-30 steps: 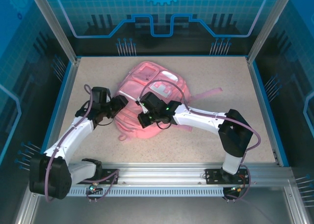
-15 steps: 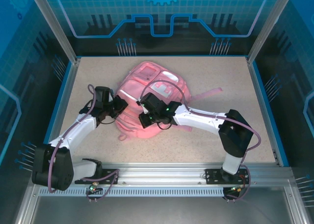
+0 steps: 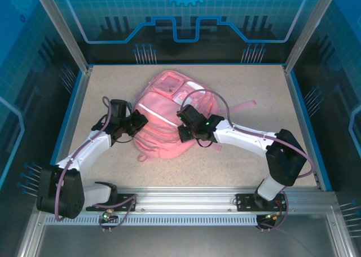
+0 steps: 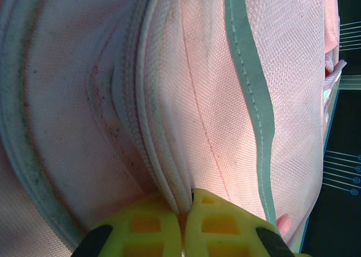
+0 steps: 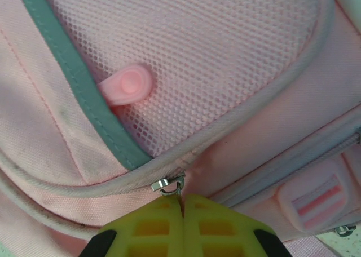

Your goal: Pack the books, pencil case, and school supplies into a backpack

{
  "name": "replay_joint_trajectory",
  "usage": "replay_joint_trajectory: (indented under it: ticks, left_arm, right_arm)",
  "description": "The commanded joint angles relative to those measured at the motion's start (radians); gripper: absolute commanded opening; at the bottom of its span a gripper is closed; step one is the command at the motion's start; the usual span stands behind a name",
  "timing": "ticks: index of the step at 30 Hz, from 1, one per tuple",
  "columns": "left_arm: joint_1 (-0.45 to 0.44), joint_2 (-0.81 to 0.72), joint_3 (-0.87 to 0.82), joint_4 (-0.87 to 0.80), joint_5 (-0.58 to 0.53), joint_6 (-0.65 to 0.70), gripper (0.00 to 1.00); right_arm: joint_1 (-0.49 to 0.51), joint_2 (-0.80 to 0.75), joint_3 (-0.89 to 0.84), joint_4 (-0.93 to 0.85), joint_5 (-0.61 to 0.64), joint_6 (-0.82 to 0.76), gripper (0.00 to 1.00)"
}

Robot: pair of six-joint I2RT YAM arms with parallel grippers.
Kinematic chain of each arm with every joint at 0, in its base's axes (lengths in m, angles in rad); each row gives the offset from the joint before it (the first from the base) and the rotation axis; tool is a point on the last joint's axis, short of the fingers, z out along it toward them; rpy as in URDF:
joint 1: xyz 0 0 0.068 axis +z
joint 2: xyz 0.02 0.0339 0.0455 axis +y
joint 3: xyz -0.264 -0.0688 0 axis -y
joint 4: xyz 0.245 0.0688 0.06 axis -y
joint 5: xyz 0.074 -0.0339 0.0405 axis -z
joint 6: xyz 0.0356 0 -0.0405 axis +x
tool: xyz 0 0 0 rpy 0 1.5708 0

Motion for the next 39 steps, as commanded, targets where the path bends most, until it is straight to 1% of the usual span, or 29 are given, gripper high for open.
replay_joint_trajectory:
  ticks: [1, 6, 7, 8, 10, 11, 12, 13, 15, 17, 19, 21, 23, 24, 28, 30, 31, 33, 37, 39]
  left_arm:
    - [0.006, -0.009, 0.021, -0.026, -0.016, 0.059, 0.00]
    - [0.007, -0.011, 0.034, -0.032, 0.033, 0.079, 0.00]
    - [0.006, -0.016, 0.039, -0.035, 0.040, 0.083, 0.04]
    - [0.006, -0.019, 0.043, -0.042, 0.045, 0.088, 0.12]
    - [0.006, -0.027, 0.064, -0.064, 0.052, 0.100, 0.41]
    - [0.006, -0.032, 0.075, -0.078, 0.049, 0.108, 0.52]
    - [0.006, -0.039, 0.089, -0.095, 0.040, 0.120, 0.61]
    - [0.007, -0.048, 0.105, -0.117, 0.024, 0.134, 0.67]
    - [0.009, -0.063, 0.139, -0.159, -0.027, 0.164, 0.74]
    - [0.012, -0.078, 0.172, -0.198, -0.098, 0.199, 0.79]
    - [0.015, -0.096, 0.204, -0.232, -0.193, 0.236, 0.86]
    - [0.018, -0.117, 0.221, -0.249, -0.286, 0.265, 0.92]
    - [0.020, -0.144, 0.215, -0.238, -0.399, 0.287, 0.98]
    - [0.022, -0.160, 0.202, -0.220, -0.455, 0.302, 0.99]
    - [0.033, -0.217, 0.099, -0.069, -0.645, 0.366, 0.99]
    - [0.047, -0.225, 0.052, 0.007, -0.693, 0.402, 0.99]
    - [0.053, -0.222, 0.025, 0.056, -0.704, 0.434, 0.99]
    - [0.055, -0.213, -0.041, 0.186, -0.722, 0.532, 0.99]
    - [0.064, -0.201, -0.202, 0.472, -0.751, 0.672, 0.99]
    - [0.072, -0.184, -0.253, 0.559, -0.736, 0.721, 0.99]
  right_arm:
    - [-0.052, -0.016, 0.018, -0.101, 0.151, 0.052, 0.00]
    - [-0.126, 0.013, 0.070, -0.114, 0.150, 0.089, 0.00]
    - [-0.139, 0.015, 0.076, -0.119, 0.149, 0.094, 0.00]
    - [-0.151, 0.013, 0.081, -0.121, 0.147, 0.093, 0.00]
    - [-0.173, -0.008, 0.079, -0.119, 0.142, 0.070, 0.00]
    - [-0.183, -0.023, 0.074, -0.116, 0.140, 0.055, 0.00]
    - [-0.192, -0.043, 0.064, -0.111, 0.139, 0.035, 0.00]
    - [-0.206, -0.068, 0.053, -0.107, 0.136, 0.015, 0.03]
    - [-0.232, -0.128, 0.023, -0.098, 0.135, -0.012, 0.18]
    - [-0.257, -0.201, -0.012, -0.085, 0.149, -0.038, 0.35]
    - [-0.278, -0.280, -0.036, -0.087, 0.210, -0.061, 0.62]
    - [-0.299, -0.353, -0.056, -0.088, 0.276, -0.081, 0.81]
    - [-0.329, -0.414, -0.083, -0.068, 0.328, -0.112, 0.95]
    - [-0.347, -0.446, -0.101, -0.051, 0.357, -0.129, 1.00]
    - [-0.429, -0.551, -0.172, 0.022, 0.482, -0.169, 1.00]
    - [-0.483, -0.592, -0.224, 0.088, 0.520, -0.182, 1.00]
    - [-0.520, -0.614, -0.270, 0.152, 0.529, -0.194, 1.00]
    - [-0.583, -0.637, -0.377, 0.297, 0.510, -0.237, 1.00]
    - [-0.717, -0.613, -0.541, 0.531, 0.397, -0.300, 1.00]
    - [-0.742, -0.581, -0.596, 0.606, 0.389, -0.332, 1.00]
